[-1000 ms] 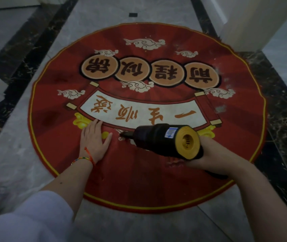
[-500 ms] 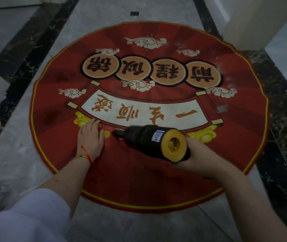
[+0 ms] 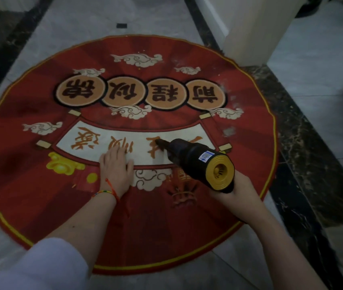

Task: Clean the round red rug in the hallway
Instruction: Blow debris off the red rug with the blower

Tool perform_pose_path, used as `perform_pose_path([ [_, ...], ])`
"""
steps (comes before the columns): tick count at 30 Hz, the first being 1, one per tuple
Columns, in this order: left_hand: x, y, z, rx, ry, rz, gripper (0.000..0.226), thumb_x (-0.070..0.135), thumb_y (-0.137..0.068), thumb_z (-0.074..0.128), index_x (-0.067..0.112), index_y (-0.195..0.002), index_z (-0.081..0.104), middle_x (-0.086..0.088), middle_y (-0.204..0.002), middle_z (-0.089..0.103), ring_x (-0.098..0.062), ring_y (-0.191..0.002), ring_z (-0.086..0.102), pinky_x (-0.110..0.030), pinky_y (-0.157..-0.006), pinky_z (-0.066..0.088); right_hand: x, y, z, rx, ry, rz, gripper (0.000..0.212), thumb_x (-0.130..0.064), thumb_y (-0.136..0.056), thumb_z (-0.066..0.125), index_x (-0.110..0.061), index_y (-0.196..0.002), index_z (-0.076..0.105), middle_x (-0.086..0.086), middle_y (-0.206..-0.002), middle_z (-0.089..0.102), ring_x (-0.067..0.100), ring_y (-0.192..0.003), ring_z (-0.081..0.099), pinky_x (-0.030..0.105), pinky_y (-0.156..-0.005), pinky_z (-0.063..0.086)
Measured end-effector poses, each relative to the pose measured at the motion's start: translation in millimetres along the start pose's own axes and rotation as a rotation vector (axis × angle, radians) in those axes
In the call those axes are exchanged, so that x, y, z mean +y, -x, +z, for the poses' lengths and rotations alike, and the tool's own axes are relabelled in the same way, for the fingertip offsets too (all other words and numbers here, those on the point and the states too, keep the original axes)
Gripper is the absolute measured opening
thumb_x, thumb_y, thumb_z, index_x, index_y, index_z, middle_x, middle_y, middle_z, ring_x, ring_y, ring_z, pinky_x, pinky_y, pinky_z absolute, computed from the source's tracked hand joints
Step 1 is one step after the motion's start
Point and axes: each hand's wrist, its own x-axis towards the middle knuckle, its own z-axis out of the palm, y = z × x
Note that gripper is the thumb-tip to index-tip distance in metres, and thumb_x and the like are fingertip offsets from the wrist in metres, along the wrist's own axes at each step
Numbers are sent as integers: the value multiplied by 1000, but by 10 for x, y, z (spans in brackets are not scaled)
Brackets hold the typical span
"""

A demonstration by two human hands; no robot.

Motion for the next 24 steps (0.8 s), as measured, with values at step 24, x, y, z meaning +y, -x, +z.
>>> perform_pose_path([
  [24,1649,-452,483,-334,-120,532,62,55,-96,33,22,-147,23,-5,-156,16,-27,-144,13,-43,-116,12,302,244,-336,454,-38,307,27,-9,-69,74,-19,-89,60,-9,-75,60,7,-70,56,20,-56,38],
])
